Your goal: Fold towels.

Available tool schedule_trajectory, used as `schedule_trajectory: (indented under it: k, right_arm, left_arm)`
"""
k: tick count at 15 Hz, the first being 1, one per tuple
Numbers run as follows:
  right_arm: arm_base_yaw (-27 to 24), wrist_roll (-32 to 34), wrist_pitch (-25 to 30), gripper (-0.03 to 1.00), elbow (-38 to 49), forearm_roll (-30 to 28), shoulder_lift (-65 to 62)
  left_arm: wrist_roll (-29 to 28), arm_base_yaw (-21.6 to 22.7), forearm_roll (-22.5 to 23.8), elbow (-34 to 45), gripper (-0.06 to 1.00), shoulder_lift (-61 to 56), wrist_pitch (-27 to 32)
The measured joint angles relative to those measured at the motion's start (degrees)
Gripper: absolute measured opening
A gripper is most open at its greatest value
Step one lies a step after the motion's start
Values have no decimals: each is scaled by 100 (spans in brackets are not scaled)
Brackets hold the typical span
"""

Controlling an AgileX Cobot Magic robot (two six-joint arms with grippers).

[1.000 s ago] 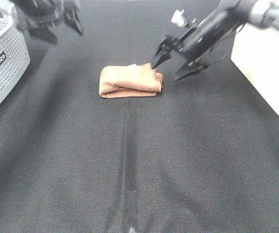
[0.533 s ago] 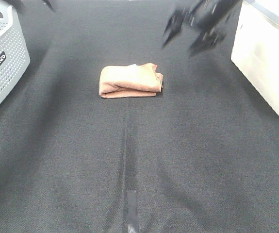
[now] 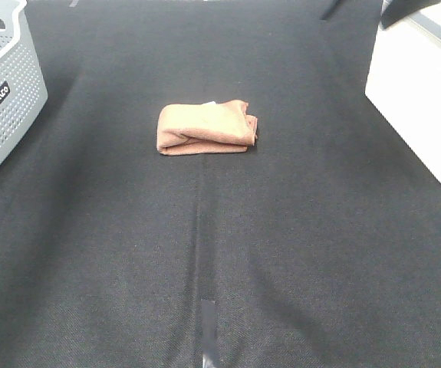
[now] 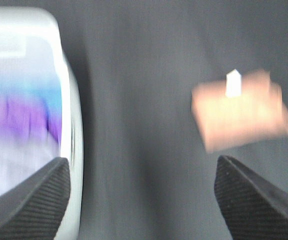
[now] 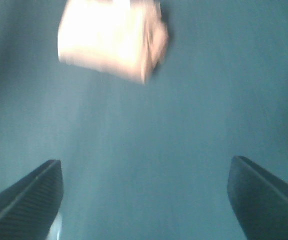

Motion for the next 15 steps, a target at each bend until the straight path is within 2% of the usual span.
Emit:
schedule_trajectory:
  k: [1,4,9,11,15]
  right_arm:
    - [0,0,0,84,0,0,0]
    - [0,0,0,84,1816,-63,-1696]
    - [0,0,-69,84,4532,-63,-4618]
    - [0,0,-298,84,5477,-63,-5752]
    - [0,-46,-573,84,6772,-229,-8314]
  left_arm:
    - [0,0,0,0,75,0,0]
    - [23,0,52,2229,75,-1839,6]
    - [46,0,57,4945,75,-4922,11]
    - [63,0,57,5718,75,-6354,-40]
    - [407,0,-74,7093,75,-8944,-183]
